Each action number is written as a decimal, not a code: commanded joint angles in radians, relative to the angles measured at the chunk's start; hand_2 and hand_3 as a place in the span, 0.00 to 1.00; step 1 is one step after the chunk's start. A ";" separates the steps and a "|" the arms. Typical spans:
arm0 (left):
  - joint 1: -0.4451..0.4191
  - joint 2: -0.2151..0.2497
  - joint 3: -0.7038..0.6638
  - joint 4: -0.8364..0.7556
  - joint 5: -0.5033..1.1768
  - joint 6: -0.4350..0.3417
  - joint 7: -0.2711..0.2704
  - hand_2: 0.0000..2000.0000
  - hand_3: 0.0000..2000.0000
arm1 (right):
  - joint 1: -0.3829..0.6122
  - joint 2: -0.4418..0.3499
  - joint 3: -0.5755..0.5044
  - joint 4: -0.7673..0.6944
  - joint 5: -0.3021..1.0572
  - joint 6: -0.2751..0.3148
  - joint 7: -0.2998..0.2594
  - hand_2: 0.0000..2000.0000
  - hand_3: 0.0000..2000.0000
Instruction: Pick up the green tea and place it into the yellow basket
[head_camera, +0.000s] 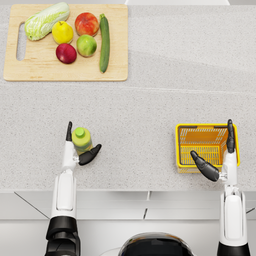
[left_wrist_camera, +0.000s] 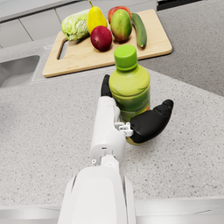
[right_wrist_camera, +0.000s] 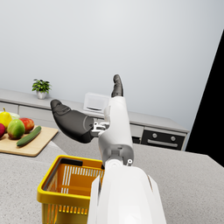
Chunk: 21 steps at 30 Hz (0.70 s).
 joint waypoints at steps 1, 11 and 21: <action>0.062 0.017 0.002 0.064 0.000 0.000 0.000 0.00 0.00 | 0.003 -0.002 -0.003 0.004 0.000 0.000 0.000 0.00 0.00; 0.008 0.022 -0.051 -0.180 0.000 -0.034 -0.008 1.00 1.00 | 0.001 -0.018 0.043 -0.006 0.000 0.000 0.000 0.00 0.00; 0.092 0.080 0.041 -0.692 0.000 -0.125 0.001 1.00 1.00 | 0.173 -0.124 0.272 -0.066 0.000 0.000 0.000 0.00 0.00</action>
